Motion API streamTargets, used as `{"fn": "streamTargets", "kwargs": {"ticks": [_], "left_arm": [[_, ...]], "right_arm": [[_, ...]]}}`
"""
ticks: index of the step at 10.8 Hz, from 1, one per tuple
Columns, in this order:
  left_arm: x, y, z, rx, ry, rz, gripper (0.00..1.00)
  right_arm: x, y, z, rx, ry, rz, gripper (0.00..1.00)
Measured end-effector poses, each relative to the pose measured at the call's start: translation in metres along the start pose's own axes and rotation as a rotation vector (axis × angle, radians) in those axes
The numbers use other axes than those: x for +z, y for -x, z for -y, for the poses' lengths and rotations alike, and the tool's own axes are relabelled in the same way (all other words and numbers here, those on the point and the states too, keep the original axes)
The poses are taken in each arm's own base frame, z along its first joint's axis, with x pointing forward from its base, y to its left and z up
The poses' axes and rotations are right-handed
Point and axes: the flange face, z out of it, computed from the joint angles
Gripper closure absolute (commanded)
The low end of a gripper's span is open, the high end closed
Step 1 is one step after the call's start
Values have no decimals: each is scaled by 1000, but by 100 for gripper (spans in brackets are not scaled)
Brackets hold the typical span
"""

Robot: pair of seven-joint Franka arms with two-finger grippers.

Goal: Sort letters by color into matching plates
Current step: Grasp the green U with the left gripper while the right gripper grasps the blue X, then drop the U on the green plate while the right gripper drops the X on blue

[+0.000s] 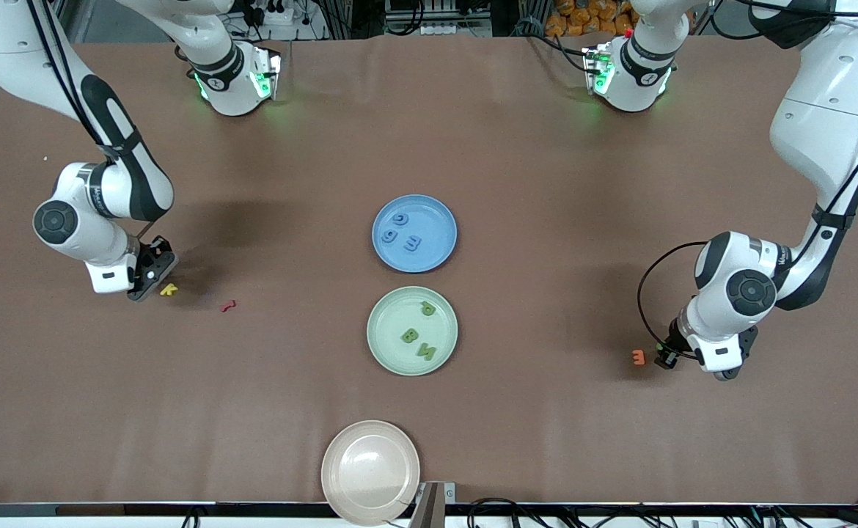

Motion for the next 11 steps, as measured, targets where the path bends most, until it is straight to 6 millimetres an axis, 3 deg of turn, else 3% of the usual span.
{"fn": "streamTargets", "kwargs": {"ticks": [3,6,7,9,11], "left_arm": [[-13,-3,-11,-14,35,-5,100],[-42,10,-39,-79,119,61,100],[-54,27,-54,-84,146,81,100],[-70,86,-89,-83,172,109,100],[-89,150,-124,-87,200,120,100]], "right_arm": [[3,2,-2,5,11,-5,100],[2,2,-3,6,14,-7,100],[2,2,-3,6,14,-6,100],[-5,-5,-1,50,-3,7,100],[-36,-32,6,139,-51,63,100]]}}
